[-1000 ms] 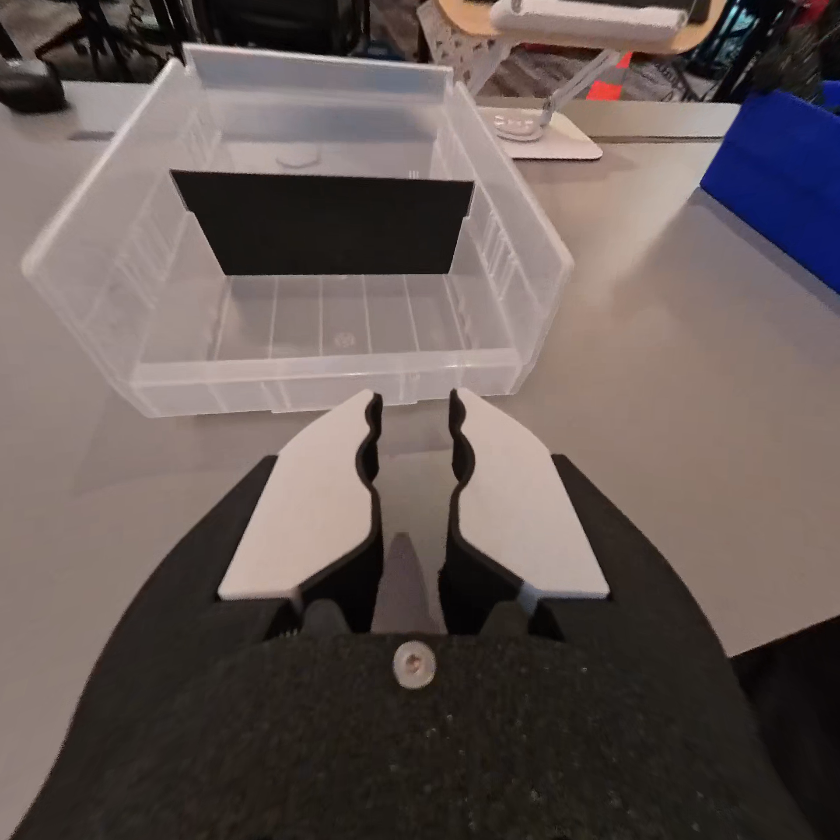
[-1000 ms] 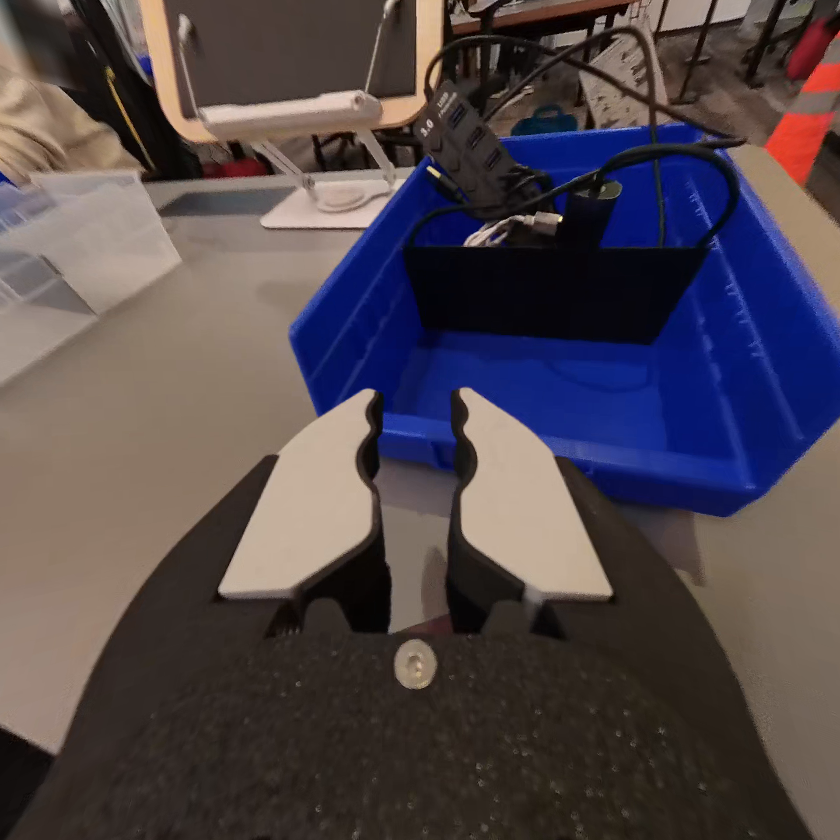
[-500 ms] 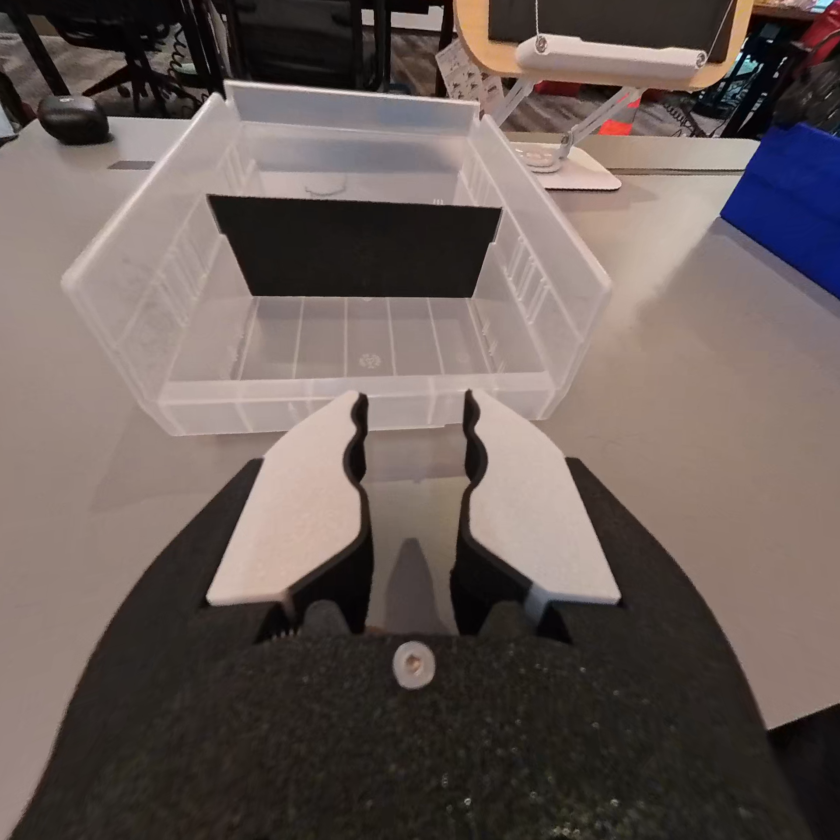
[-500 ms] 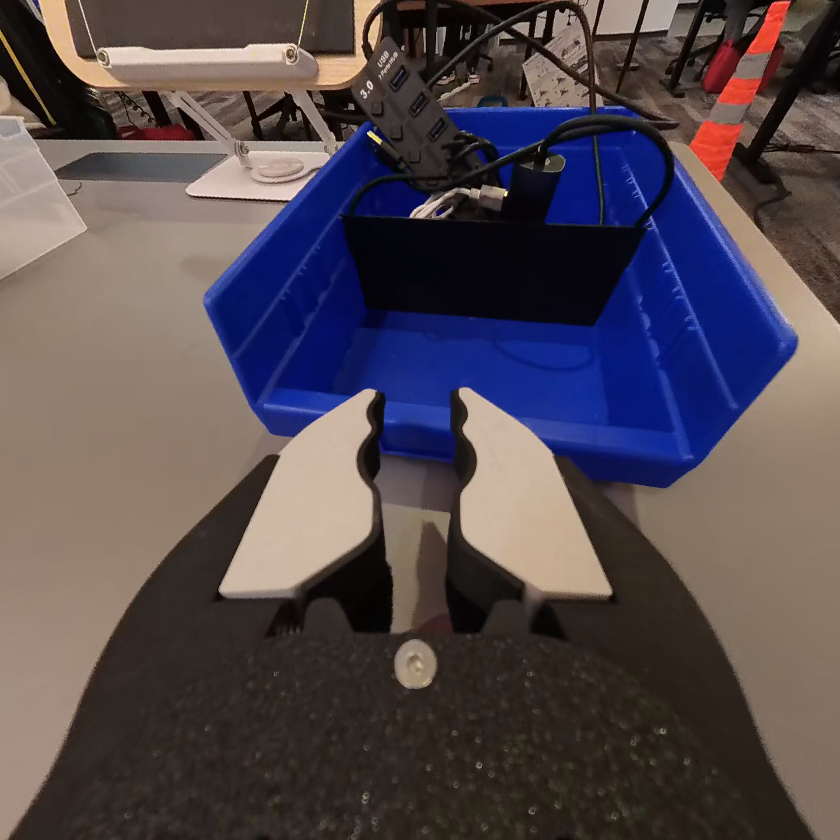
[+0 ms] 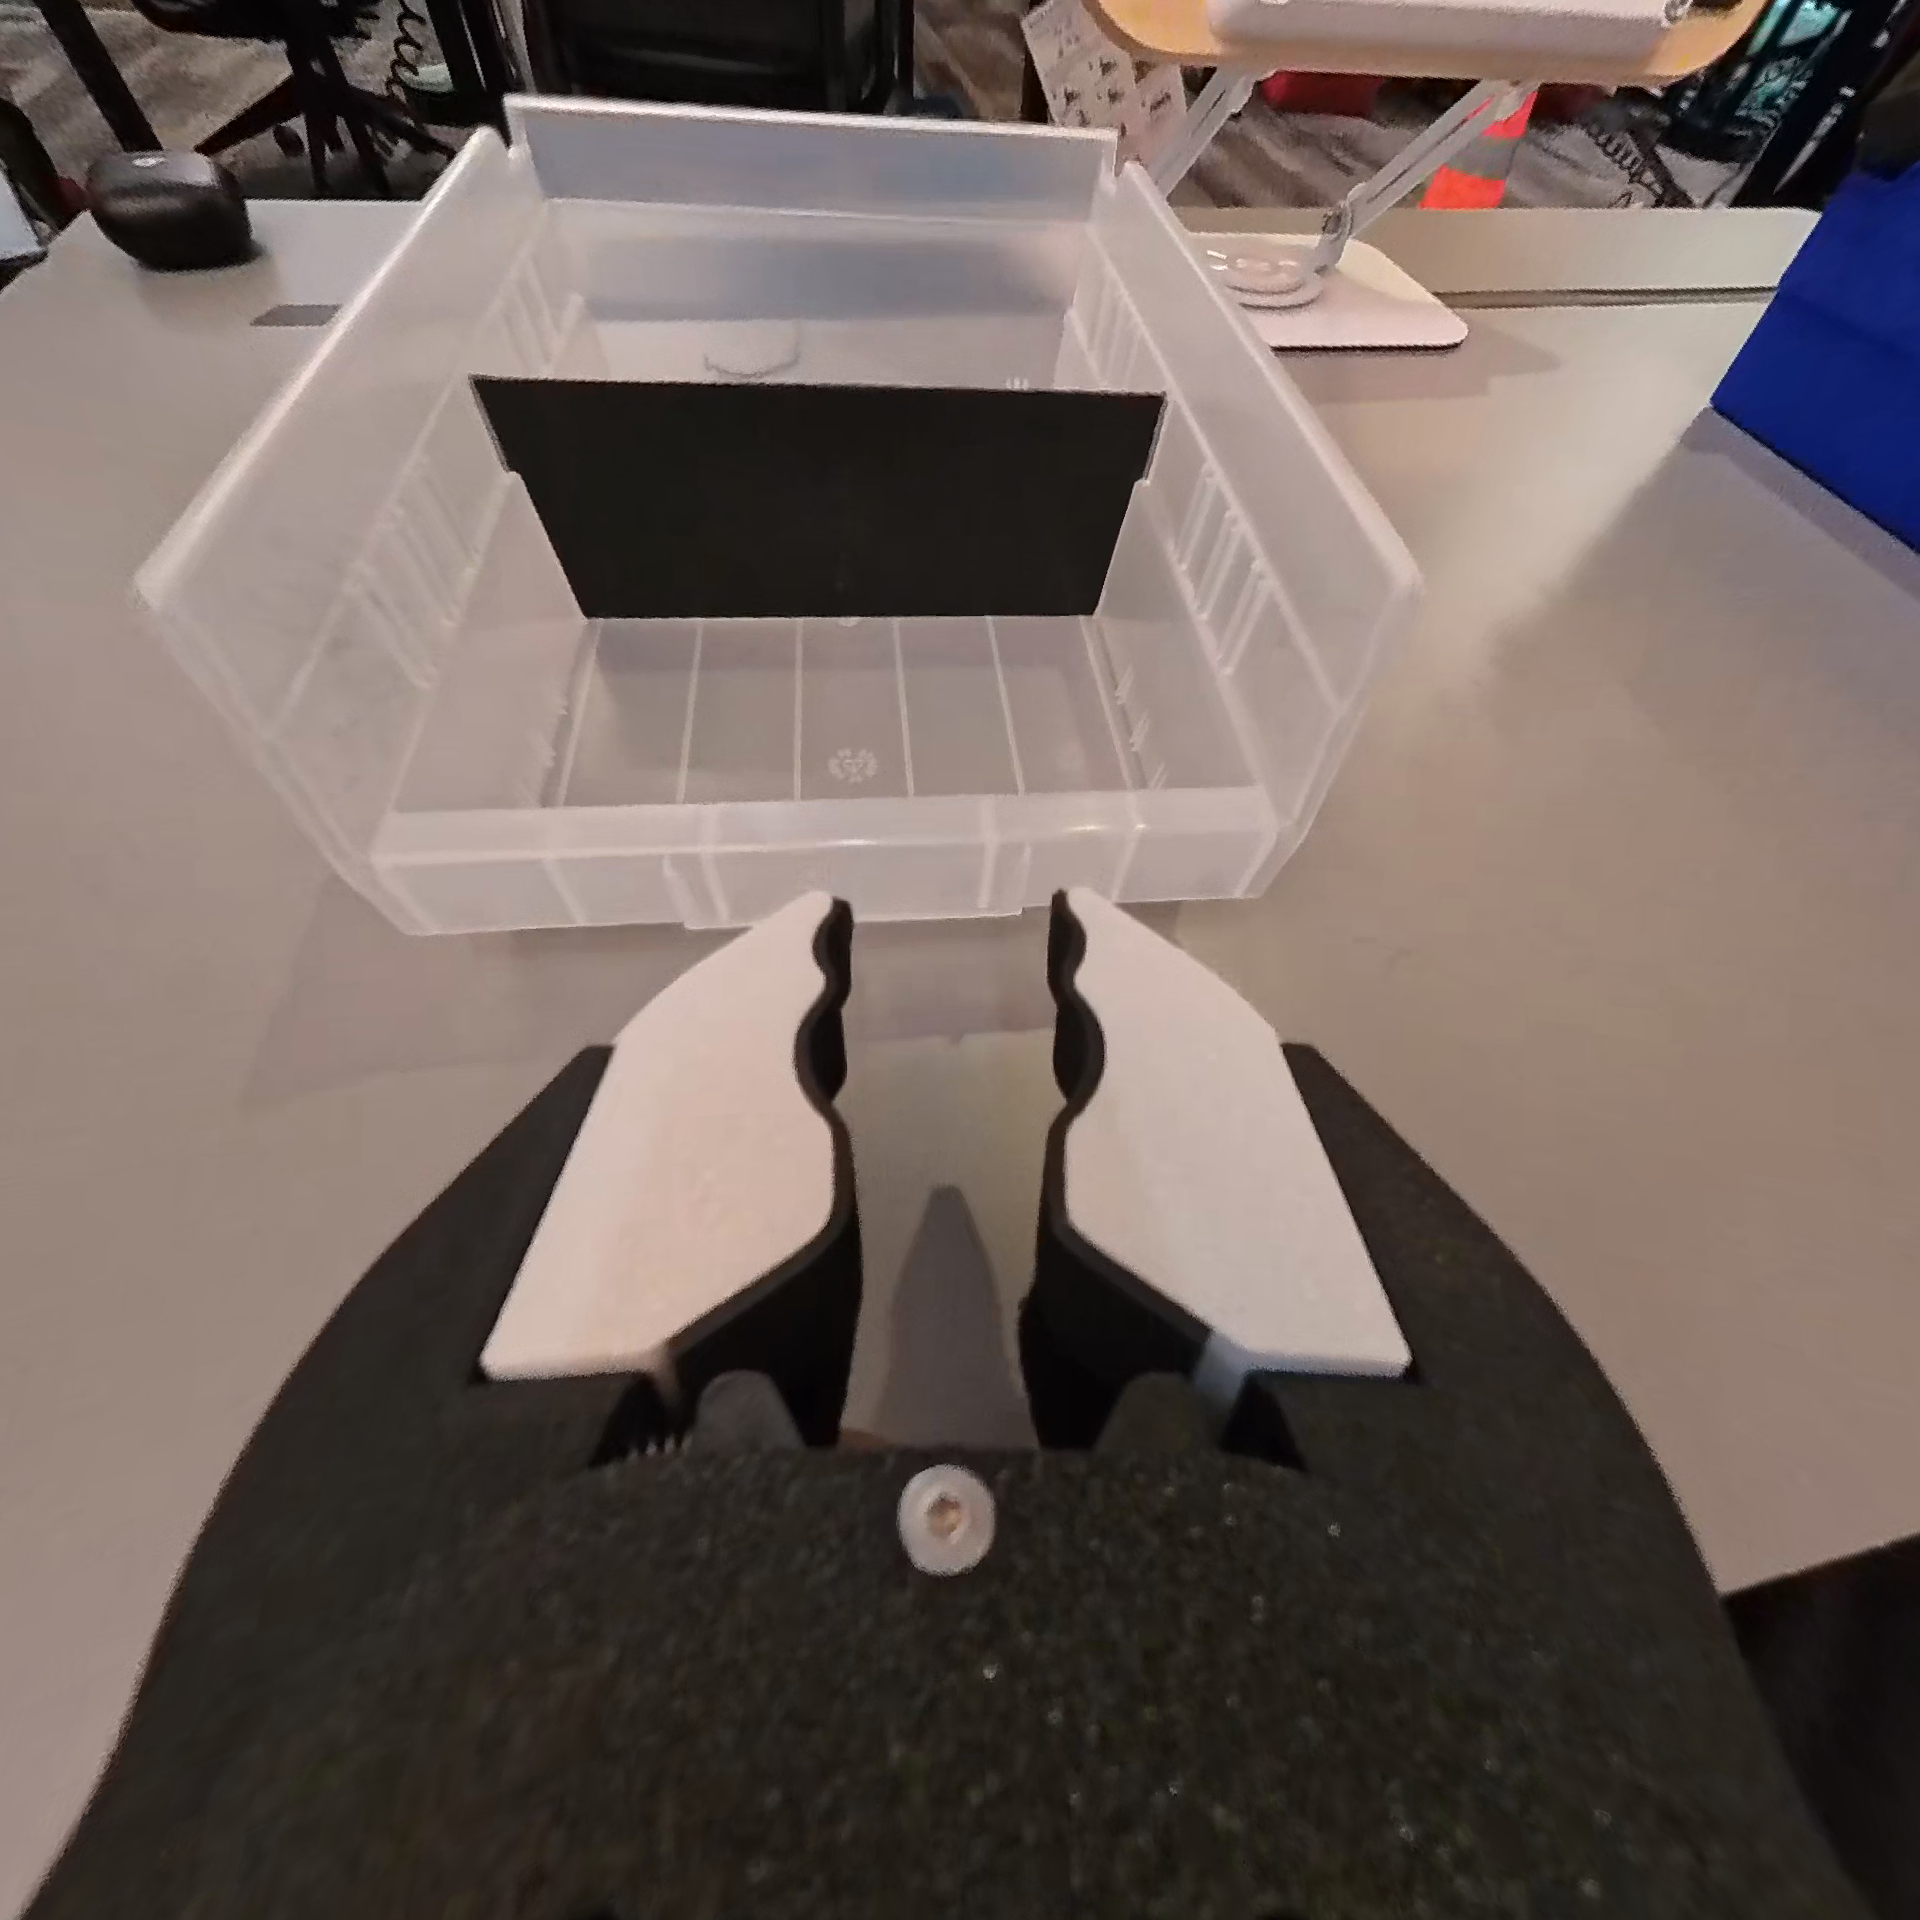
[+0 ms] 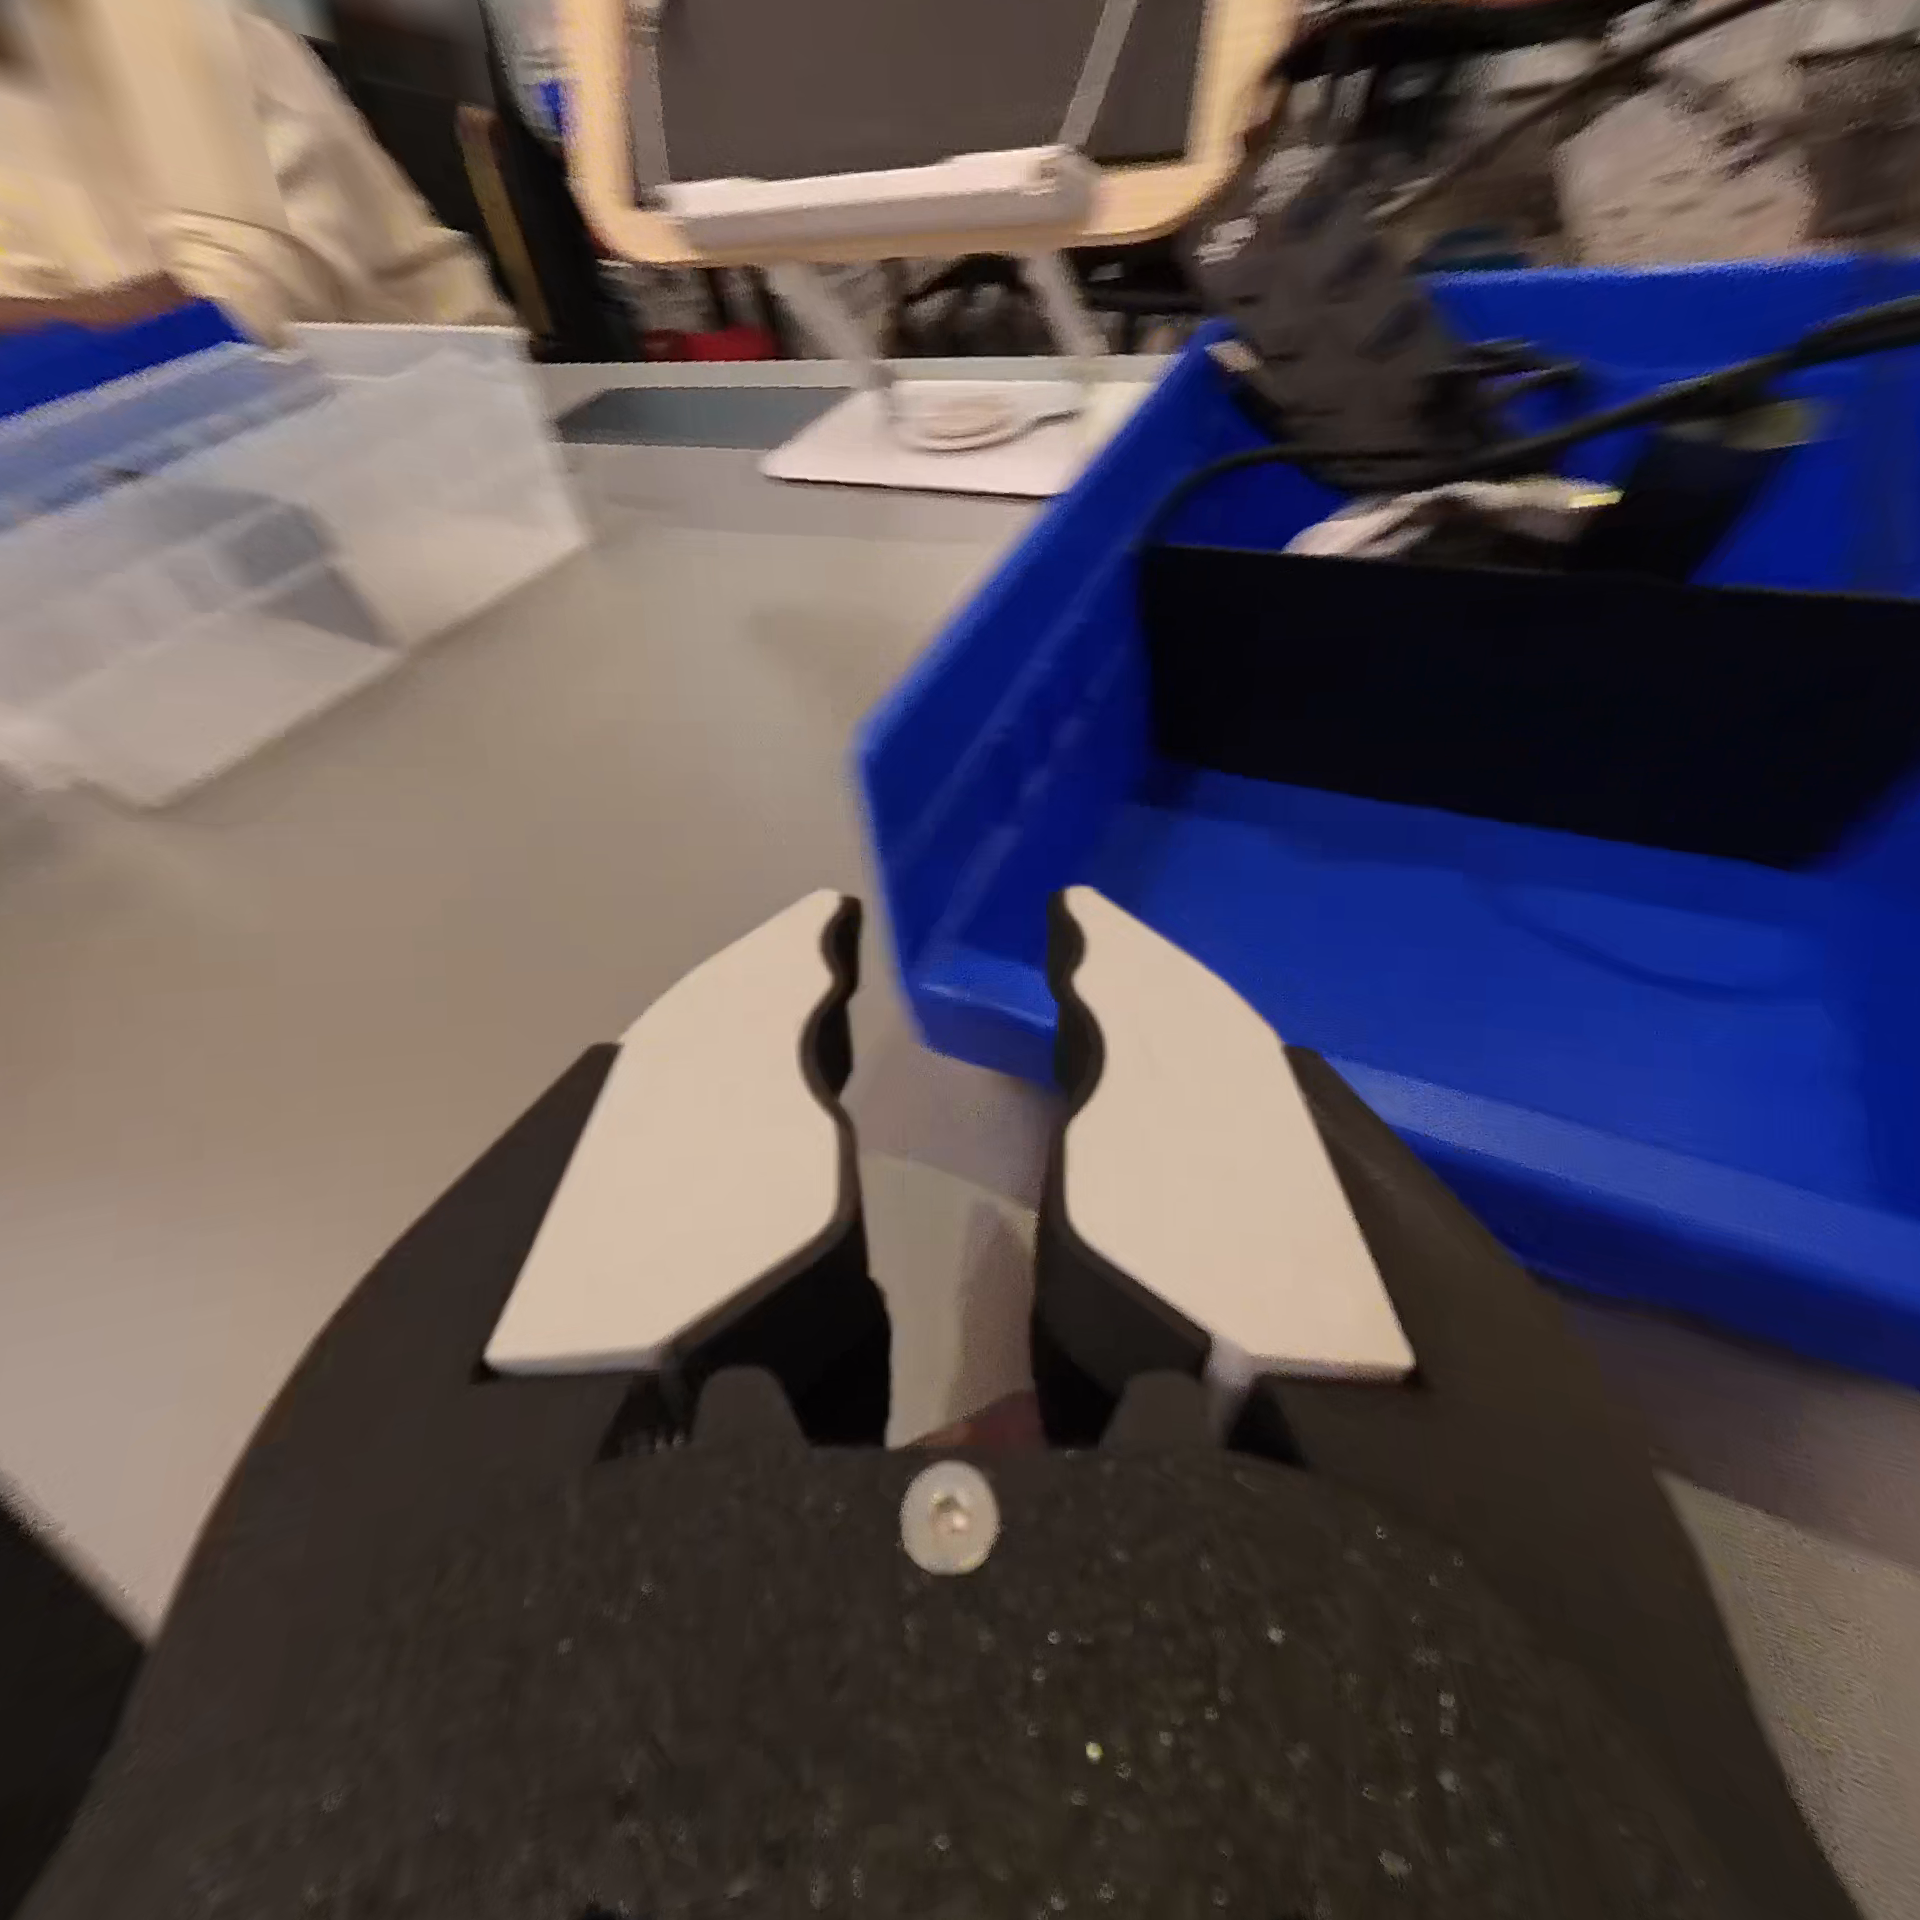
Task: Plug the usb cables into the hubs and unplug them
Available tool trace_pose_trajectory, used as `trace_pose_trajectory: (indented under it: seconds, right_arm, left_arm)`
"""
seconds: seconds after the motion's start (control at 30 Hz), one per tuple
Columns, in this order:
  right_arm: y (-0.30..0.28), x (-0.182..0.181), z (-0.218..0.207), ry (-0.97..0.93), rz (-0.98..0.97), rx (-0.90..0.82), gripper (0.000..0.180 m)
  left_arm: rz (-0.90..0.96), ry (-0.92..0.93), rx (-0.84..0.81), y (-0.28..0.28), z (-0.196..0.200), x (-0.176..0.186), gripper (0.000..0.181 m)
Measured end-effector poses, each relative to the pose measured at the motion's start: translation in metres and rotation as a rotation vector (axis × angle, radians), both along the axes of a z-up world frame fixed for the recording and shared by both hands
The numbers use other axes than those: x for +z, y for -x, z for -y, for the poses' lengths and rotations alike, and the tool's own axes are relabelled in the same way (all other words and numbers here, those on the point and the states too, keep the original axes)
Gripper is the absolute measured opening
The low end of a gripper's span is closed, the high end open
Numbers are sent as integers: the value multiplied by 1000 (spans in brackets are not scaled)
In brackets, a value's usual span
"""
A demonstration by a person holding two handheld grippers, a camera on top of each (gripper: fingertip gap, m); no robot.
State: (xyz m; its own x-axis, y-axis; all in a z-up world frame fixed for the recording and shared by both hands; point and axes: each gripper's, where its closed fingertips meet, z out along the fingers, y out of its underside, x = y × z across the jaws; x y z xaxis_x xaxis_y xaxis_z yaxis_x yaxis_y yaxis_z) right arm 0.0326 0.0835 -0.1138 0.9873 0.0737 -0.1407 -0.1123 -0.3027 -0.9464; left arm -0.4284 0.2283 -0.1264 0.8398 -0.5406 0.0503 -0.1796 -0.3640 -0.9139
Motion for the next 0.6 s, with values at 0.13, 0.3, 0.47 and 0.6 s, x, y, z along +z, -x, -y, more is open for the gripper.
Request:
trace_pose_trajectory:
  seconds: [0.13,0.3,0.47,0.6]
  right_arm:
    - [28,1,-23,-1,-24,-5,61]
    - [35,-3,-64,47,116,-132,66]
    - [54,-6,-86,84,162,-109,80]
    - [93,9,-71,16,114,147,43]
  left_arm:
    - [-20,11,7,8,9,-5,36]
    - [-42,17,22,15,22,-9,40]
    - [-48,13,-21,-1,41,-7,47]
    - [23,-21,-158,-68,68,9,47]
